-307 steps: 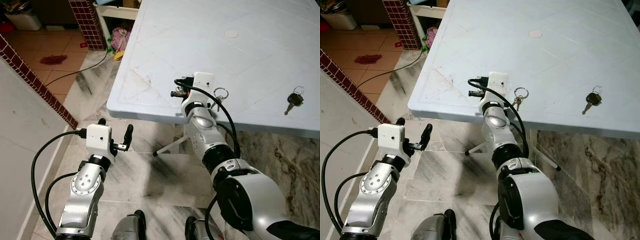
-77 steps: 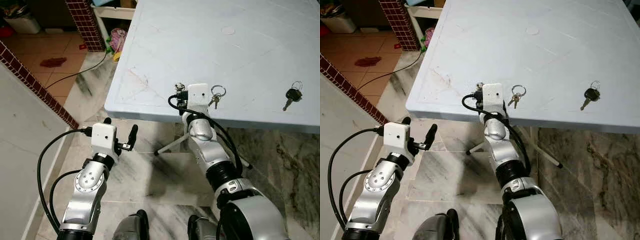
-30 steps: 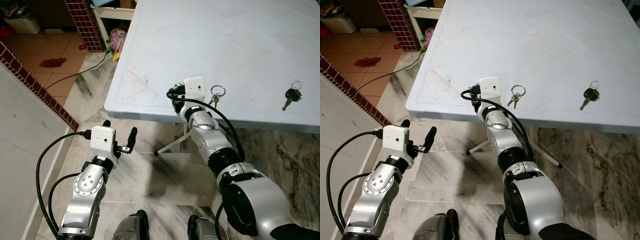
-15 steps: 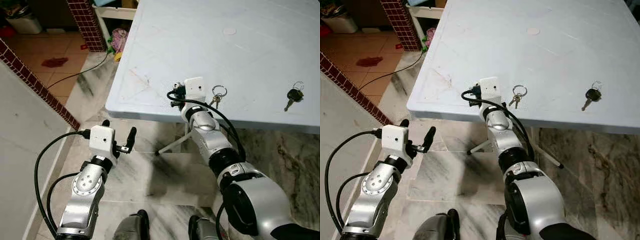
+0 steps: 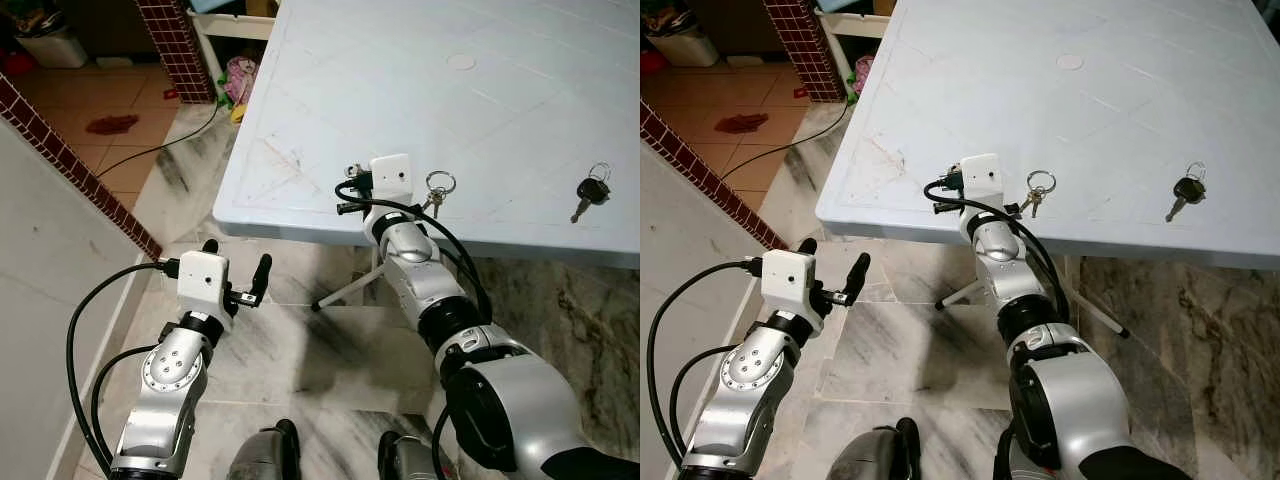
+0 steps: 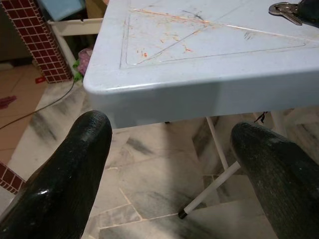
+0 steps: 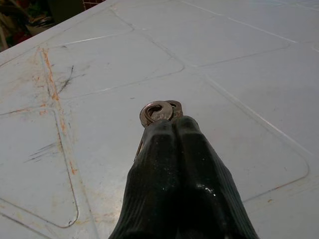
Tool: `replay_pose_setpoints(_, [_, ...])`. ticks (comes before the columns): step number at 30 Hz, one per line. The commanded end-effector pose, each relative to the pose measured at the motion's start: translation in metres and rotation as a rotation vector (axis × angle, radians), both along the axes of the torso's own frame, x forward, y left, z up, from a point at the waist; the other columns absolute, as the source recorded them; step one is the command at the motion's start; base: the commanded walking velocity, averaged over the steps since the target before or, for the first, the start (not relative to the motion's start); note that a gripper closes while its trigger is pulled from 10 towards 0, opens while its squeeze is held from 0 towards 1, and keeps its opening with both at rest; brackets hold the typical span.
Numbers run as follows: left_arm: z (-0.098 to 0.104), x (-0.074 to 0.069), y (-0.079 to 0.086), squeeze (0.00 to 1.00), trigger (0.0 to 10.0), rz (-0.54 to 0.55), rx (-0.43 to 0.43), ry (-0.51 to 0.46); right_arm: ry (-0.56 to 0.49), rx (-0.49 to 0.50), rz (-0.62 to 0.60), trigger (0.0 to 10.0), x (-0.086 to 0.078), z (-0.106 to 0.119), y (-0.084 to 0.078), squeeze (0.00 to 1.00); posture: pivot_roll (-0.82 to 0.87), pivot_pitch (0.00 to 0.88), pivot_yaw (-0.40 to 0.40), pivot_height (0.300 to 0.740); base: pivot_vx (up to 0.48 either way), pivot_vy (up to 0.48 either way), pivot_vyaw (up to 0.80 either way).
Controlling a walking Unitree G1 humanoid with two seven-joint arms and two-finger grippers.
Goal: Hang keys on a hook
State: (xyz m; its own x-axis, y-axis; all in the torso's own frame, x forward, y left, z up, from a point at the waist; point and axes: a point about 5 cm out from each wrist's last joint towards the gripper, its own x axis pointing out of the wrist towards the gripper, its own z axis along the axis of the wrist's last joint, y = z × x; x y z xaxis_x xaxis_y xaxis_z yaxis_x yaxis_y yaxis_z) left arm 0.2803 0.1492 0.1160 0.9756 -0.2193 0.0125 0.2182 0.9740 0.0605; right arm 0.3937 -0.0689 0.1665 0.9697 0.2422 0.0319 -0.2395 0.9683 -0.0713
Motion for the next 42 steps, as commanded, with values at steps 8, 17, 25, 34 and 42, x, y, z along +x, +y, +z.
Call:
replay_pose_setpoints(8, [-0.003,-0.003,0.004,0.0,10.0,0.004,0.017,0.02,0.023,-0.016,-0.017,0.0,-0.006,-0.015,0.0,0.0,0.11,0.23,0.133,0.74,0.0,0.0,0.0])
replay_pose_setpoints(17, [-0.003,0.0,0.003,0.0,10.0,-0.001,0.017,0.017,-0.105,-0.05,-0.027,0.0,-0.007,-0.001,0.005,0.0,0.1,0.222,0.139,0.74,0.0,0.0,0.0])
replay_pose_setpoints(25, [-0.002,0.003,0.001,0.0,10.0,-0.01,0.017,0.015,-0.171,-0.056,-0.039,10.0,-0.01,0.003,0.005,1.0,0.1,0.22,0.145,0.74,0.0,0.0,0.0])
replay_pose_setpoints(34, [-0.003,0.003,0.0,0.0,10.0,-0.007,0.012,0.016,-0.185,-0.077,-0.048,10.0,-0.011,0.002,0.005,1.0,0.09,0.22,0.139,0.74,0.0,0.0,0.0])
replay_pose_setpoints(42, [-0.003,0.007,-0.004,0.0,10.0,0.006,-0.027,0.005,-0.229,-0.103,-0.076,10.0,-0.019,-0.005,-0.007,1.0,0.04,0.223,0.115,0.74,0.0,0.0,0.0])
